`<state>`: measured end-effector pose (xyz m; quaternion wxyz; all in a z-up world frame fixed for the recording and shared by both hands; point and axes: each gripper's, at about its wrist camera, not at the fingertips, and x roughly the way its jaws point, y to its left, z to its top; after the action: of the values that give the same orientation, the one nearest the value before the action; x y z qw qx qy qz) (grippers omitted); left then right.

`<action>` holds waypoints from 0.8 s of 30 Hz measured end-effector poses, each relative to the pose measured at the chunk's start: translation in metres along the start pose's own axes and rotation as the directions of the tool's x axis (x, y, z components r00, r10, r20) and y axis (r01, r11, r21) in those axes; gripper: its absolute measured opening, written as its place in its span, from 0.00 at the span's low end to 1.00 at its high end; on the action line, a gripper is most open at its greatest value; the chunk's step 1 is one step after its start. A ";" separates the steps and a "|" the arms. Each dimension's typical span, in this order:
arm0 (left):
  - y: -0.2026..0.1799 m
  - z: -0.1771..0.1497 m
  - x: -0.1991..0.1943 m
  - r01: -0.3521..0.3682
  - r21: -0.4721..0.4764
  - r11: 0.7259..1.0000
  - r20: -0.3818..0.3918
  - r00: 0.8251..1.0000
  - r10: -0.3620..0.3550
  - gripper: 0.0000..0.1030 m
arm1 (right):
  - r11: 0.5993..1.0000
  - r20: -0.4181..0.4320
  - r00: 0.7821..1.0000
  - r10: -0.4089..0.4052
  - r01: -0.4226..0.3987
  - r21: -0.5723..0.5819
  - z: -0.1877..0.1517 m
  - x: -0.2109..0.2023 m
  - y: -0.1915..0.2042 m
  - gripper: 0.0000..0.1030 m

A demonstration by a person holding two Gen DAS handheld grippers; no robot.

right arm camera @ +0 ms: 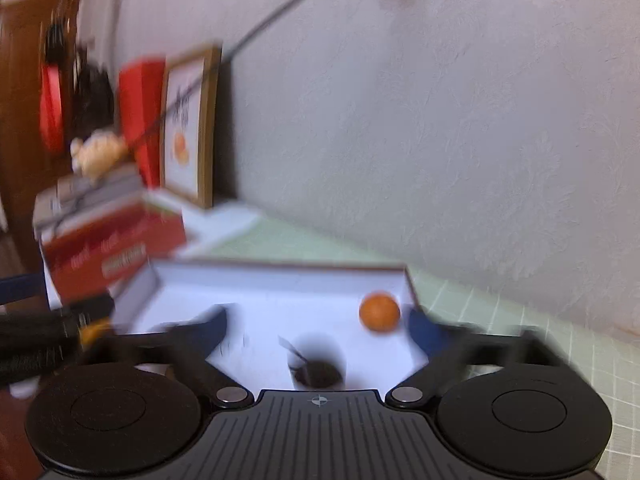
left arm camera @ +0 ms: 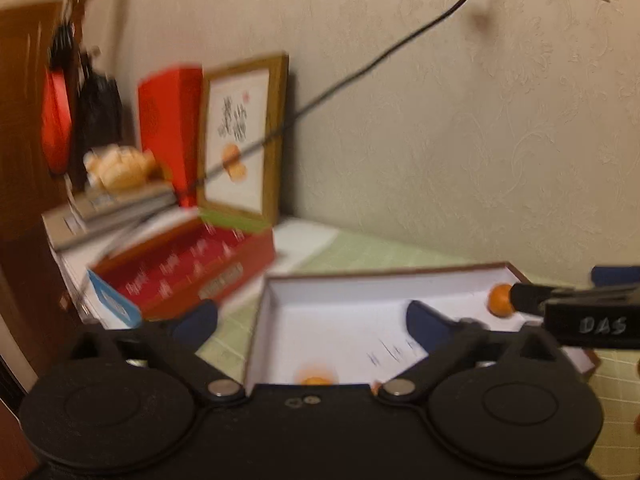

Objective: Organize fruits

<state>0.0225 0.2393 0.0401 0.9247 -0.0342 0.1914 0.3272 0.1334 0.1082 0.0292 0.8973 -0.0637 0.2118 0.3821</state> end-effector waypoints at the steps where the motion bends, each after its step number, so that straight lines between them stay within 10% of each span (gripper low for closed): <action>1: -0.001 0.001 -0.001 0.002 0.006 1.000 0.005 1.000 -0.002 0.91 | 1.000 -0.004 1.000 -0.010 0.010 -0.003 0.002 0.000 0.000 0.96; 24: 0.004 0.004 0.002 0.019 -0.016 1.000 -0.009 1.000 -0.020 0.94 | 0.999 -0.011 1.000 -0.019 0.019 0.041 0.005 0.001 -0.013 1.00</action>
<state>0.0226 0.2440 0.0432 0.9266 -0.0452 0.1928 0.3196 0.1445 0.1008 0.0327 0.9008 -0.0495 0.2238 0.3687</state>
